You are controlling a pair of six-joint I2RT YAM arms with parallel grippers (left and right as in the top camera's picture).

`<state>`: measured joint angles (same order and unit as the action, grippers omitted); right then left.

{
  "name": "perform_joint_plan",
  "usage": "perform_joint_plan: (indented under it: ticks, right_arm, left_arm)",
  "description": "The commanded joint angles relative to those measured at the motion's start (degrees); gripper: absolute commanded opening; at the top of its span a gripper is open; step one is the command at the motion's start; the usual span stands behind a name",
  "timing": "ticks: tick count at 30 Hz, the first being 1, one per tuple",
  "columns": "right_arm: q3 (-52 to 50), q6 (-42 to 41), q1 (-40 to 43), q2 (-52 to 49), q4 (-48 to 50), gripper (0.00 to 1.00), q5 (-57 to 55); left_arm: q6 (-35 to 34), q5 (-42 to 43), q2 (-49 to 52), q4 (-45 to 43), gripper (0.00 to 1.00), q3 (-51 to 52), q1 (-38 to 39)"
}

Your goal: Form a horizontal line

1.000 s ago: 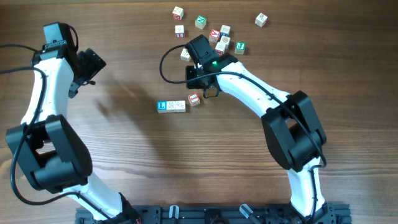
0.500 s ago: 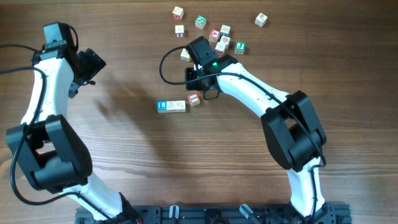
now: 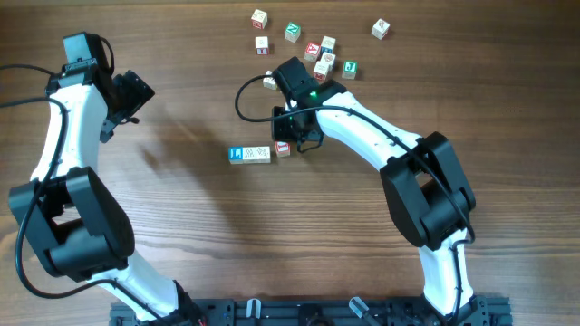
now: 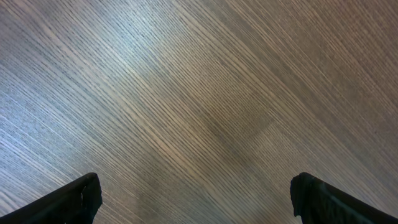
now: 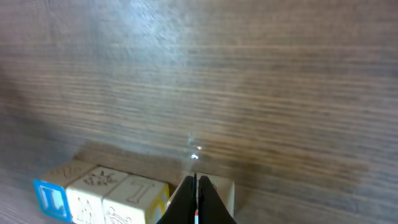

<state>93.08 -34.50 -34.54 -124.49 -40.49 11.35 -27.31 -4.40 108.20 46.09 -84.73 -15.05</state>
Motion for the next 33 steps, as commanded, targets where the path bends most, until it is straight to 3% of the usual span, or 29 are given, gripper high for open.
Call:
perform_joint_plan:
  ticks: [1, 10, 33]
  right_arm:
    - [-0.6, -0.7, 0.3, 0.8, -1.4, 0.05, 1.2]
    - [-0.6, -0.7, 0.4, 0.8, 2.8, 0.09, -6.2]
    - [-0.6, -0.5, 0.3, 0.8, -2.1, 0.09, -0.2]
  left_arm:
    - [-0.1, 0.1, -0.6, -0.2, 1.00, -0.5, 0.0]
    - [-0.1, 0.1, -0.6, -0.2, 1.00, -0.5, 0.0]
    - [-0.1, 0.1, -0.6, -0.2, 1.00, -0.5, 0.0]
